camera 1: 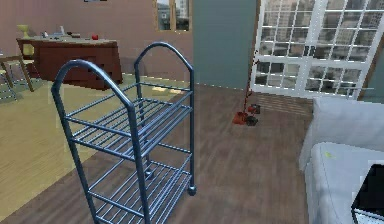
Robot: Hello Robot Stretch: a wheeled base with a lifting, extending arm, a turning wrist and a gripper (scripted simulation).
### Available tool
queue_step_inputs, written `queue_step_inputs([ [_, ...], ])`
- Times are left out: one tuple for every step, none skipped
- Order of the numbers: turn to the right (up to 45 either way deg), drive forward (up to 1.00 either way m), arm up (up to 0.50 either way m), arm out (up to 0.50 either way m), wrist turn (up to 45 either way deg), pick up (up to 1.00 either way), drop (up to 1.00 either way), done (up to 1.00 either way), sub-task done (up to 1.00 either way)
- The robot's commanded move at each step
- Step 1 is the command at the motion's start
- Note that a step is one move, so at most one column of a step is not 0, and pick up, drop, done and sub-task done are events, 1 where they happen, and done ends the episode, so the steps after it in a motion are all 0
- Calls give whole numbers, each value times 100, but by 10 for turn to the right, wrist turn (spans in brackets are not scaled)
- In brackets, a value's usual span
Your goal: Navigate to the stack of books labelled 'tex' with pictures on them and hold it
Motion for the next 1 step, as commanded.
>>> queue_step_inputs([
  [0,0,-30,0,0,0,0,0,0],
])
